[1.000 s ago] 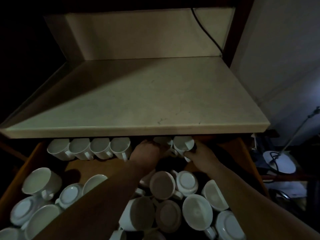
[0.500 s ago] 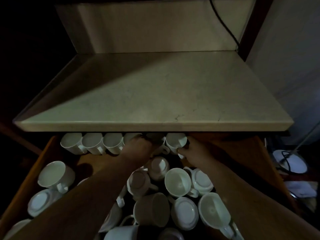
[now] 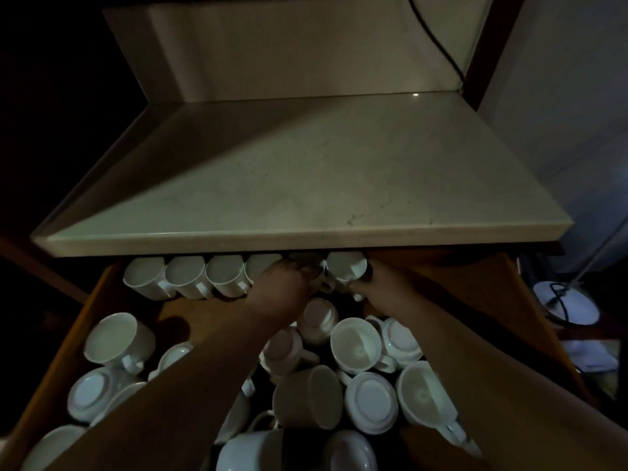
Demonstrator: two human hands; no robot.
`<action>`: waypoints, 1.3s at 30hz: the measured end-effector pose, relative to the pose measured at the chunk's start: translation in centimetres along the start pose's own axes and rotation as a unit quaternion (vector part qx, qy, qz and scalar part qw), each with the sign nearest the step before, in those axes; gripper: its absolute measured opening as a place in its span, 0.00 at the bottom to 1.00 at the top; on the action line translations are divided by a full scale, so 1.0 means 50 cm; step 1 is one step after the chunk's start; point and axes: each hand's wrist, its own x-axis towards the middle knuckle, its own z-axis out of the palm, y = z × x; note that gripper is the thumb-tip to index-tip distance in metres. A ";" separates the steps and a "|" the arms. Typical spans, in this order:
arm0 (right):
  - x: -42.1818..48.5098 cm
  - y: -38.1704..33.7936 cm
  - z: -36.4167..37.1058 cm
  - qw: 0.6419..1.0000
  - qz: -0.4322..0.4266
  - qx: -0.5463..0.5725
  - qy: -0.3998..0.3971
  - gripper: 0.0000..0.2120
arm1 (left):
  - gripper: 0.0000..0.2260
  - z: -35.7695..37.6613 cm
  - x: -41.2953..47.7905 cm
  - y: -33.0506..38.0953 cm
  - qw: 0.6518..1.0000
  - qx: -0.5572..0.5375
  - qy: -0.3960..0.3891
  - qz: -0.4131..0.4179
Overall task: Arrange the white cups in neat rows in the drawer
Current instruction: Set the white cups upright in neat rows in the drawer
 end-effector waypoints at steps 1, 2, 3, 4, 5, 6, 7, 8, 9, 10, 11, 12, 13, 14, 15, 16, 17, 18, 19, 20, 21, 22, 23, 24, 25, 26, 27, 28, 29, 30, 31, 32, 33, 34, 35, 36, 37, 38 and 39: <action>-0.005 0.002 -0.004 1.000 -0.007 -0.008 0.002 0.20 | 0.17 0.004 -0.002 0.003 1.000 -0.004 0.002 -0.008; -0.012 0.002 -0.009 0.999 -0.011 -0.030 0.006 0.20 | 0.16 0.006 -0.005 0.007 1.000 -0.008 -0.004 -0.014; -0.017 0.009 -0.016 0.998 -0.007 -0.067 0.005 0.17 | 0.15 0.010 -0.010 0.008 1.000 -0.014 -0.002 -0.015; -0.025 0.015 -0.024 0.993 -0.004 -0.115 -0.004 0.12 | 0.14 0.012 -0.015 0.011 1.000 -0.024 0.005 -0.014; -0.036 0.020 -0.033 0.986 0.002 -0.164 -0.023 0.08 | 0.14 0.012 -0.021 0.014 0.999 -0.039 0.015 -0.012; -0.052 0.022 -0.045 0.977 0.006 -0.205 -0.052 0.05 | 0.16 0.008 -0.028 0.023 0.997 -0.067 0.020 -0.012; -0.068 0.024 -0.056 0.967 0.008 -0.237 -0.090 0.05 | 0.17 0.002 -0.036 0.038 0.994 -0.107 0.034 -0.009; -0.087 0.017 -0.067 0.954 0.015 -0.266 -0.137 0.08 | 0.18 -0.004 -0.045 0.057 0.989 -0.145 0.042 -0.005; -0.105 0.007 -0.078 0.939 0.023 -0.291 -0.184 0.12 | 0.17 -0.006 -0.055 0.076 0.985 -0.165 0.041 0.009; -0.120 -0.001 -0.087 0.925 0.033 -0.307 -0.219 0.13 | 0.16 -0.004 -0.063 0.094 0.986 -0.163 0.028 0.028; -0.129 -0.002 -0.094 0.918 0.036 -0.314 -0.240 0.14 | 0.17 0.004 -0.071 0.112 0.989 -0.141 0.018 0.050; -0.136 -0.004 -0.098 0.913 0.036 -0.320 -0.249 0.15 | 0.18 0.015 -0.078 0.126 0.991 -0.112 0.012 0.068; -0.139 -0.001 -0.099 0.911 0.037 -0.325 -0.250 0.18 | 0.19 0.028 -0.086 0.137 0.993 -0.087 0.006 0.073; -0.145 -0.002 -0.098 0.912 0.037 -0.327 -0.243 0.22 | 0.21 0.036 -0.092 0.146 0.995 -0.070 0.002 0.071; -0.149 0.001 -0.098 0.918 0.037 -0.321 -0.231 0.26 | 0.23 0.041 -0.097 0.152 0.996 -0.059 0.006 0.069; -0.154 0.003 -0.097 0.926 0.036 -0.306 -0.217 0.29 | 0.24 0.046 -0.097 0.155 0.996 -0.048 0.014 0.069; -0.157 0.008 -0.097 0.935 0.032 -0.288 -0.203 0.30 | 0.24 0.045 -0.099 0.160 0.997 -0.037 0.019 0.070; -0.162 0.009 -0.100 0.941 0.031 -0.278 -0.189 0.30 | 0.24 0.047 -0.097 0.159 0.997 -0.025 0.018 0.072; -0.166 0.011 -0.106 0.948 0.027 -0.269 -0.171 0.29 | 0.25 0.047 -0.091 0.156 0.997 -0.021 0.005 0.070; -0.171 0.013 -0.113 0.952 0.028 -0.261 -0.155 0.26 | 0.26 0.042 -0.081 0.153 0.998 -0.019 -0.020 0.064; -0.175 0.016 -0.122 0.957 0.033 -0.253 -0.139 0.24 | 0.27 0.036 -0.070 0.155 0.998 -0.015 -0.041 0.055; -0.179 0.016 -0.131 0.961 0.042 -0.245 -0.121 0.22 | 0.27 0.028 -0.060 0.158 0.997 -0.018 -0.055 0.050; -0.178 0.021 -0.139 0.967 0.049 -0.232 -0.096 0.23 | 0.26 0.018 -0.050 0.164 0.996 -0.044 -0.057 0.044; -0.181 0.019 -0.148 0.973 0.062 -0.212 -0.072 0.25 | 0.24 0.004 -0.040 0.172 0.994 -0.094 -0.049 0.034; -0.182 0.019 -0.158 0.979 0.074 -0.182 -0.045 0.28 | 0.21 -0.006 -0.029 0.179 0.987 -0.154 -0.039 0.014; -0.183 0.020 -0.169 0.986 0.082 -0.144 -0.019 0.30 | 0.18 -0.013 -0.018 0.185 0.978 -0.206 -0.031 -0.004; -0.184 0.023 -0.178 0.991 0.081 -0.103 0.006 0.30 | 0.15 -0.019 -0.009 0.193 0.970 -0.242 -0.023 -0.022; -0.185 0.025 -0.184 0.995 0.077 -0.061 0.026 0.28 | 0.13 -0.022 -0.002 0.200 0.961 -0.272 -0.016 -0.045; -0.187 0.027 -0.190 0.996 0.074 -0.018 0.048 0.25 | 0.12 -0.021 0.005 0.207 0.948 -0.307 -0.009 -0.082; -0.190 0.028 -0.193 0.994 0.079 0.029 0.066 0.21 | 0.13 -0.026 0.009 0.215 0.926 -0.356 0.000 -0.124; -0.193 0.029 -0.195 0.990 0.086 0.086 0.076 0.18 | 0.14 -0.031 0.013 0.223 0.896 -0.410 0.011 -0.169; -0.198 0.029 -0.196 0.982 0.086 0.149 0.073 0.16 | 0.14 -0.036 0.017 0.232 0.862 -0.463 0.018 -0.206; -0.202 0.028 -0.194 0.971 0.085 0.212 0.065 0.15 | 0.15 -0.039 0.021 0.239 0.826 -0.511 0.005 -0.237; -0.207 0.026 -0.193 0.961 0.081 0.260 0.056 0.15 | 0.18 -0.042 0.025 0.245 0.788 -0.558 -0.026 -0.258; -0.212 0.021 -0.191 0.950 0.080 0.297 0.049 0.16 | 0.22 -0.043 0.030 0.250 0.738 -0.613 -0.068 -0.272; -0.214 0.023 -0.188 0.944 0.078 0.317 0.044 0.17 | 0.24 -0.044 0.032 0.256 0.674 -0.673 -0.111 -0.283; -0.215 0.023 -0.184 0.940 0.077 0.331 0.040 0.19 | 0.24 -0.048 0.033 0.263 0.607 -0.726 -0.140 -0.291; -0.215 0.026 -0.179 0.937 0.080 0.339 0.035 0.20 | 0.22 -0.054 0.034 0.267 0.563 -0.758 -0.151 -0.293; -0.216 0.025 -0.177 0.930 0.083 0.356 0.029 0.19 | 0.21 -0.054 0.038 0.266 0.550 -0.769 -0.152 -0.288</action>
